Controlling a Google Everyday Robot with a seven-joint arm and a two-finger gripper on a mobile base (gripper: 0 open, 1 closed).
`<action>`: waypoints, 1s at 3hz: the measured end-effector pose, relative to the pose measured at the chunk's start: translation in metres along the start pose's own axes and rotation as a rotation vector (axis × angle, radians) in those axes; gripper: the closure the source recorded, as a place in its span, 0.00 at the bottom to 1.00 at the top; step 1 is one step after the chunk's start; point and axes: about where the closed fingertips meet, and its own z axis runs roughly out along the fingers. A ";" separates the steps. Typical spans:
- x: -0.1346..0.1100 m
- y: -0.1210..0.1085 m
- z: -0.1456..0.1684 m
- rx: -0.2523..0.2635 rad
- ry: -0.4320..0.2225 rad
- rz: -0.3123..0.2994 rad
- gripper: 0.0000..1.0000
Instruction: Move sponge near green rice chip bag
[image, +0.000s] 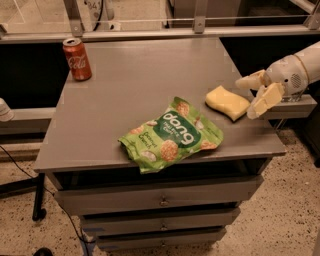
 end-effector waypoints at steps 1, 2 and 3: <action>-0.007 0.001 -0.006 0.035 -0.013 -0.022 0.00; -0.022 0.009 -0.040 0.139 -0.047 -0.075 0.00; -0.037 0.027 -0.097 0.265 -0.135 -0.129 0.00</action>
Offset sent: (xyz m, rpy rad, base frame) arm -0.0284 -0.0568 0.0998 -0.0119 -0.2955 -0.1540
